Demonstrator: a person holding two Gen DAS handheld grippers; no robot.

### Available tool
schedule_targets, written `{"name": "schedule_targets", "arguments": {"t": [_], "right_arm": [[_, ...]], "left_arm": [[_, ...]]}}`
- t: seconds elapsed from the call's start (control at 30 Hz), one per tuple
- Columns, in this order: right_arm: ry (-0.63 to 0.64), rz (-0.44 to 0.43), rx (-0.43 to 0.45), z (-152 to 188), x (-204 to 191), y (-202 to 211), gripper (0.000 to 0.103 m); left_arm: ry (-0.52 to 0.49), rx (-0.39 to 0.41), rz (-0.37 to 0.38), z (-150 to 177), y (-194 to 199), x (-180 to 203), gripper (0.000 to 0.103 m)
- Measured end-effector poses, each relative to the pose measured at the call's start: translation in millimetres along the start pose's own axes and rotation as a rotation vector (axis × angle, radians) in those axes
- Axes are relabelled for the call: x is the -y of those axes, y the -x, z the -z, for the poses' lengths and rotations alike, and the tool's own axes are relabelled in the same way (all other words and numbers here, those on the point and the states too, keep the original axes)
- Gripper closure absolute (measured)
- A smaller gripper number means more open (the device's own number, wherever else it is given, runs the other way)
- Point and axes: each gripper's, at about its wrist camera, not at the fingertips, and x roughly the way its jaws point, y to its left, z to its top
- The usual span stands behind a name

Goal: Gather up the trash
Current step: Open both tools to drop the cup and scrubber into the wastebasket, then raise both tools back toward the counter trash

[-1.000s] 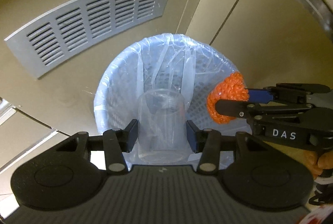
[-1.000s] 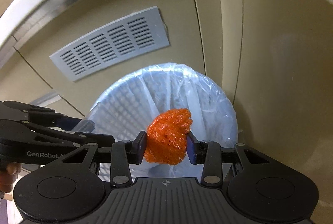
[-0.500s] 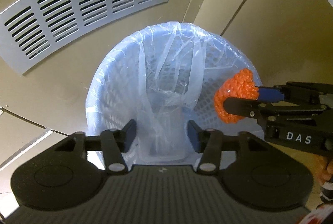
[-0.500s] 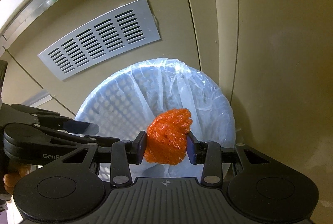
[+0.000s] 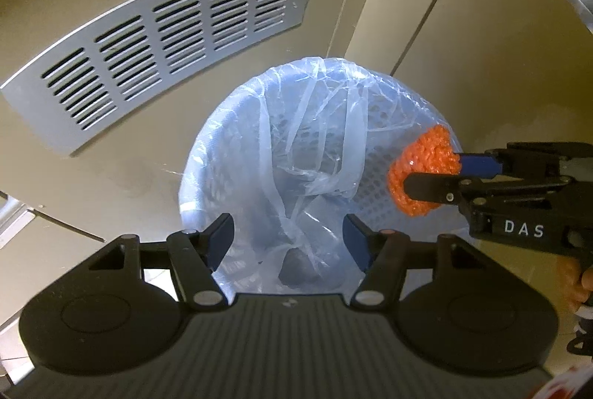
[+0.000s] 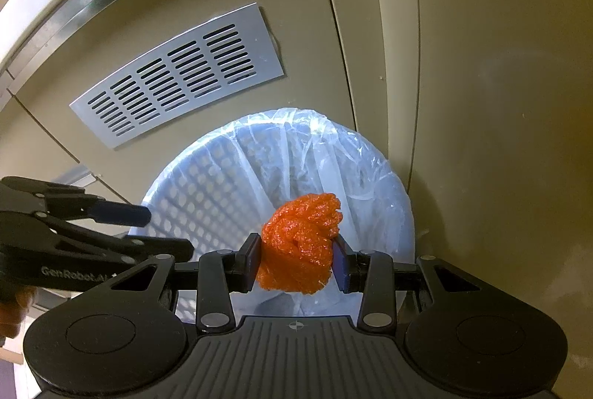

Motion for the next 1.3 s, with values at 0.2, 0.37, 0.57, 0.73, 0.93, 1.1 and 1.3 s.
{"name": "schedule_targets", "arguments": {"t": [0.2, 0.37, 0.57, 0.73, 0.93, 1.1, 1.3], "right_arm": [[0.009, -0.010, -0.007, -0.1, -3.8, -3.5, 0.063], [0.017, -0.078, -0.031, -0.6, -8.0, -8.9, 0.053], [0.009, -0.074, -0.032, 0.8, -15.1, -8.9, 0.044], [0.008, -0.048, -0.030, 1.8, -15.1, 0.6, 0.042], [0.001, -0.039, -0.016, 6.6, -17.9, 21.5, 0.040], [0.019, -0.053, 0.001, 7.4, -28.8, 39.4, 0.040], [0.030, -0.089, 0.035, 0.1, -45.4, 67.8, 0.040]], "left_arm": [[0.008, -0.004, -0.009, 4.1, 6.3, -1.8, 0.041], [0.024, -0.010, -0.018, 6.5, 8.5, -2.5, 0.041], [0.045, -0.005, -0.025, 10.6, 17.5, -6.9, 0.041], [0.059, 0.005, -0.032, 14.8, 29.2, -10.3, 0.041], [0.091, 0.016, -0.037, 20.9, 42.8, -11.0, 0.041], [0.121, 0.036, -0.038, 23.7, 61.7, -11.5, 0.041], [0.170, 0.083, -0.053, 23.7, 101.2, -12.0, 0.041]]}}
